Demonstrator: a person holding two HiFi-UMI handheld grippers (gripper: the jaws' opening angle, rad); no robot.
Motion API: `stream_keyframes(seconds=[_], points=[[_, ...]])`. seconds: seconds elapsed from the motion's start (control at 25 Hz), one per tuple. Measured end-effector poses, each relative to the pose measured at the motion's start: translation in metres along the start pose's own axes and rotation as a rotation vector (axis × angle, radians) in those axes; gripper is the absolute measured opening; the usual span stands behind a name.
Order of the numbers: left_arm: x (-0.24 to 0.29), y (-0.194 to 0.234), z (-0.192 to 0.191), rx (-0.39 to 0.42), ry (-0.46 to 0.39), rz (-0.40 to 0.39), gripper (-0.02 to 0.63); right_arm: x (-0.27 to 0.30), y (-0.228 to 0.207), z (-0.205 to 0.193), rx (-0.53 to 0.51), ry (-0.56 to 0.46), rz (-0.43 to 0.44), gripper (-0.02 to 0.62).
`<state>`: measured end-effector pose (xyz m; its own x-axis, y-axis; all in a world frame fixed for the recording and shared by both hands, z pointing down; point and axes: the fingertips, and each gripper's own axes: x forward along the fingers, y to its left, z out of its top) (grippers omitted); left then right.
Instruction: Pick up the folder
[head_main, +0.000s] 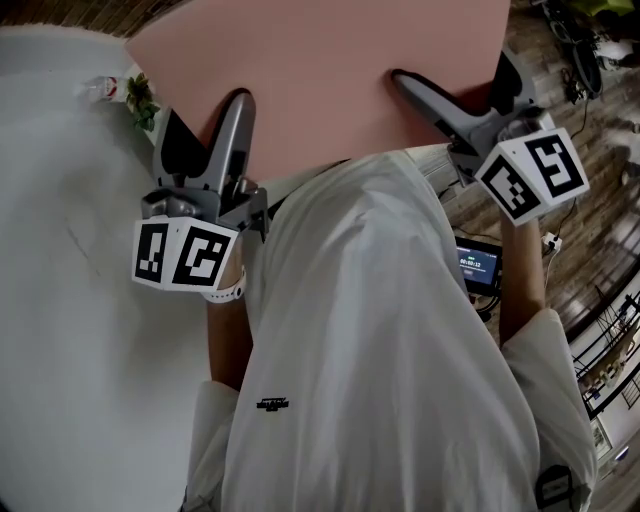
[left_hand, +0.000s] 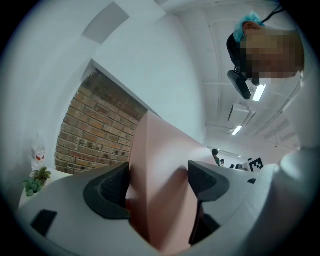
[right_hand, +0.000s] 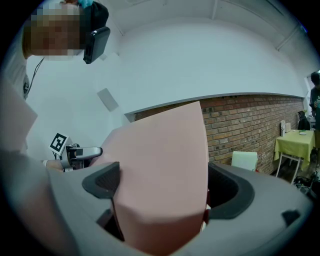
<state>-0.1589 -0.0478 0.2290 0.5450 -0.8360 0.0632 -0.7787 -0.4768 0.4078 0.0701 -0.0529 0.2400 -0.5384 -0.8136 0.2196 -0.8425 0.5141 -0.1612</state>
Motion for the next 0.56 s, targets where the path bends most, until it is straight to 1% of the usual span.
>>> stream_keyframes(seconds=[0.2,0.56], points=[[0.0009,-0.0038,0.002,0.006,0.005,-0.002,0.367,-0.0035,-0.0021,0.0005,0.01,-0.008,-0.003,0.549],[-0.0004,0.0017,-0.0007,-0.004,0.014,0.008,0.366,0.0003,0.0001,-0.004,0.014,0.005,0.0,0.548]])
